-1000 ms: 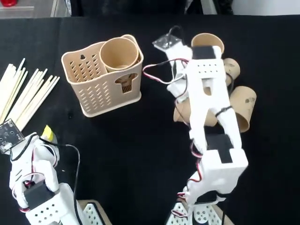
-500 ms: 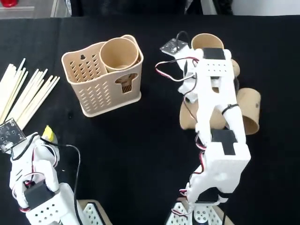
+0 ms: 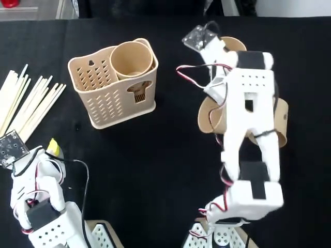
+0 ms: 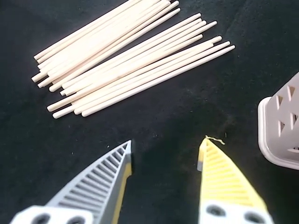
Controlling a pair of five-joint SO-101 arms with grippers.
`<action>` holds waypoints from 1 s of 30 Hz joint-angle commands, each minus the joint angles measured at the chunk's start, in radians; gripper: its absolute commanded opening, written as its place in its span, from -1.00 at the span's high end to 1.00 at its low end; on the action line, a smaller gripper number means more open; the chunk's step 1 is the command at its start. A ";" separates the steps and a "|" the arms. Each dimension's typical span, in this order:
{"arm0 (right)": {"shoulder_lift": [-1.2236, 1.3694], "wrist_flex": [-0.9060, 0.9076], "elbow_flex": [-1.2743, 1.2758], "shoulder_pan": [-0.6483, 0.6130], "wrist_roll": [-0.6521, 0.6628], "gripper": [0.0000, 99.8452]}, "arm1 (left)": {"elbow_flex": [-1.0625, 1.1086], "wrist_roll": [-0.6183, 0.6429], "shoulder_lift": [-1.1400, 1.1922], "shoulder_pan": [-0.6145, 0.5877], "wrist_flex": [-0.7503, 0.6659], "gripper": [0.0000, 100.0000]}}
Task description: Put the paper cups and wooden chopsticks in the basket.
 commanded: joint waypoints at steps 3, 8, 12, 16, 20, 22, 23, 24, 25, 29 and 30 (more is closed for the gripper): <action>-0.163 0.000 -0.013 -0.028 -0.161 0.98 | -0.001 -0.008 -0.003 0.010 -0.017 0.54; -0.259 -0.002 -0.081 -0.118 -0.388 0.98 | -0.001 -0.008 -0.003 0.010 -0.017 0.54; -0.294 -0.002 -0.222 -0.186 -0.614 0.98 | -0.001 -0.008 -0.003 0.010 -0.017 0.54; -0.295 -0.035 -0.383 -0.259 -0.804 0.98 | -0.001 -0.008 -0.003 0.010 -0.017 0.54; -0.294 -0.173 -0.461 -0.296 -0.954 0.98 | 0.005 -0.008 -0.003 0.010 -0.018 0.54; -0.294 -0.269 -0.456 -0.308 -1.031 0.98 | 0.005 -0.008 -0.003 0.010 -0.018 0.54; -0.291 -0.313 -0.443 -0.313 -1.060 0.98 | 0.005 -0.008 -0.003 0.010 -0.018 0.54; -0.283 -0.358 -0.423 -0.313 -1.085 0.98 | 0.005 -0.008 -0.003 0.010 -0.018 0.54; -0.275 -0.399 -0.404 -0.316 -1.108 0.98 | 0.005 -0.008 -0.003 0.010 -0.018 0.54; -0.220 -0.557 -0.300 -0.334 -1.154 0.98 | 0.005 -0.008 -0.003 0.010 -0.018 0.54; -0.203 -0.592 -0.275 -0.336 -1.163 0.98 | 0.005 -0.008 -0.003 0.010 -0.020 0.54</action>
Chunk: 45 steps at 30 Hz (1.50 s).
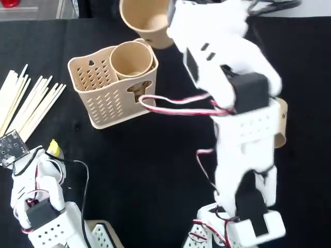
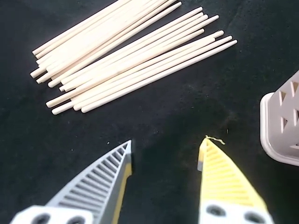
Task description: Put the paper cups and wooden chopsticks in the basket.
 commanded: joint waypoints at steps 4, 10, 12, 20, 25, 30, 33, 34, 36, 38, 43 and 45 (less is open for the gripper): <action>0.097 -0.196 0.085 -0.034 -0.061 0.98 | -0.002 -0.008 -0.003 0.010 -0.020 0.54; 0.188 -0.193 0.090 -0.078 -0.061 0.98 | -0.002 -0.008 -0.003 0.010 -0.020 0.54; 0.208 -0.193 0.090 -0.084 -0.061 0.98 | -0.002 -0.008 -0.003 0.010 -0.020 0.54; 0.248 -0.126 0.090 -0.089 -0.061 0.98 | -0.002 -0.008 -0.003 0.010 -0.020 0.54; 0.211 -0.068 0.085 -0.089 -0.061 0.98 | -0.002 -0.008 -0.003 0.010 -0.020 0.54; 0.148 -0.032 0.090 -0.091 -0.061 0.98 | -0.002 -0.008 -0.003 0.010 -0.020 0.54; 0.125 -0.008 0.088 -0.098 -0.061 0.98 | -0.002 -0.008 -0.003 0.010 -0.020 0.54; 0.124 -0.005 0.091 -0.101 -0.061 0.98 | -0.002 -0.008 -0.003 0.010 -0.020 0.54; 0.124 0.025 0.091 -0.104 -0.060 0.98 | -0.001 -0.008 -0.003 0.010 -0.020 0.54; 0.122 0.038 0.090 -0.106 -0.060 0.98 | -0.001 -0.008 -0.003 0.010 -0.020 0.54; 0.119 0.072 0.082 -0.098 -0.055 0.98 | -0.001 -0.008 -0.003 0.010 -0.020 0.54; 0.116 0.089 0.082 -0.097 -0.052 0.98 | -0.001 -0.008 -0.003 0.010 -0.020 0.54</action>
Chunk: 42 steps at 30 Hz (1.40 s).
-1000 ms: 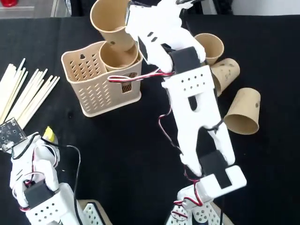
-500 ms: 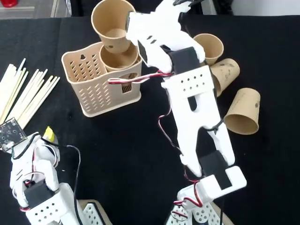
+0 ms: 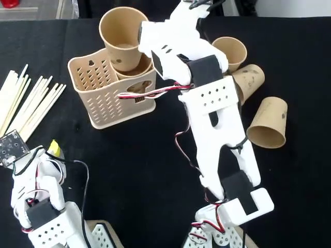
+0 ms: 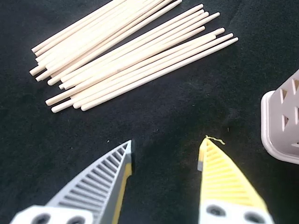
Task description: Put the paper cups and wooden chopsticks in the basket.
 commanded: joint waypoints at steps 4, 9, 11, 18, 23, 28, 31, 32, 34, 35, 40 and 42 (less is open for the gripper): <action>-0.056 0.015 -0.013 0.020 -0.003 0.98 | -0.004 -0.008 -0.003 0.010 -0.020 0.54; -0.053 0.011 -0.015 0.078 -0.003 0.98 | -0.004 -0.008 -0.003 0.010 -0.020 0.54; -0.050 0.011 -0.015 0.098 -0.002 0.98 | -0.004 -0.008 -0.003 0.010 -0.020 0.54; -0.044 0.011 -0.004 0.095 -0.002 0.98 | -0.004 -0.008 -0.003 0.010 -0.020 0.54; 0.008 0.011 -0.008 0.034 0.081 0.97 | -0.004 -0.008 -0.003 0.010 -0.020 0.54; 0.047 0.018 -0.004 -0.041 0.213 0.90 | -0.004 -0.008 -0.003 0.010 -0.020 0.54; 0.051 0.020 -0.001 -0.063 0.230 0.61 | -0.004 -0.008 -0.003 0.010 -0.020 0.54; 0.045 0.020 -0.001 -0.061 0.236 0.51 | -0.004 -0.008 -0.003 0.010 -0.020 0.54; 0.033 0.038 -0.015 -0.051 0.239 0.37 | -0.004 -0.008 -0.003 0.010 -0.020 0.54; 0.019 0.060 -0.028 -0.031 0.252 0.34 | -0.004 -0.008 -0.003 0.010 -0.020 0.54; -0.051 0.189 -0.097 0.064 0.413 0.37 | -0.004 -0.008 -0.003 0.010 -0.020 0.54; -0.070 0.221 -0.124 0.127 0.489 0.40 | -0.004 -0.008 -0.003 0.010 -0.020 0.54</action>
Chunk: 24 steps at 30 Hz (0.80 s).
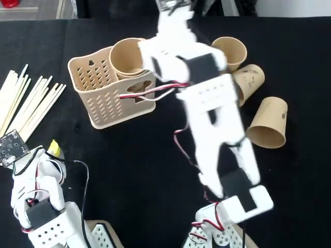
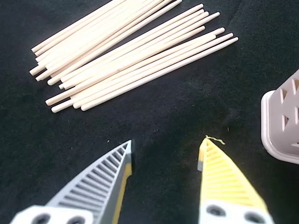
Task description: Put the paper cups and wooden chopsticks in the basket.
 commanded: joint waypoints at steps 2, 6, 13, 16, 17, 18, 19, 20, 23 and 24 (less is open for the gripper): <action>-0.068 0.049 -0.091 0.176 0.132 0.41 | -0.004 -0.008 -0.003 0.010 -0.020 0.54; 0.013 0.044 -0.088 0.361 0.144 0.40 | -0.004 -0.008 -0.003 0.010 -0.020 0.54; 0.400 -0.071 -0.216 0.545 0.138 0.41 | -0.004 -0.008 -0.003 0.010 -0.020 0.54; 0.596 -0.087 -0.380 0.572 0.089 0.41 | -0.004 -0.008 -0.003 0.010 -0.020 0.54; 0.661 -0.078 -0.449 0.577 0.075 0.41 | -0.004 -0.008 -0.003 0.010 -0.020 0.54; 0.722 -0.063 -0.519 0.578 0.068 0.41 | -0.004 -0.008 -0.003 0.010 -0.020 0.54; 0.785 -0.043 -0.590 0.578 0.068 0.41 | -0.004 -0.008 -0.003 0.010 -0.020 0.54; 0.843 -0.021 -0.661 0.577 0.068 0.41 | -0.004 -0.008 -0.003 0.010 -0.020 0.54; 1.007 0.021 -0.872 0.572 0.063 0.41 | -0.004 -0.008 -0.003 0.010 -0.020 0.54; 1.055 0.026 -0.935 0.572 0.046 0.41 | -0.004 -0.008 -0.003 0.010 -0.020 0.54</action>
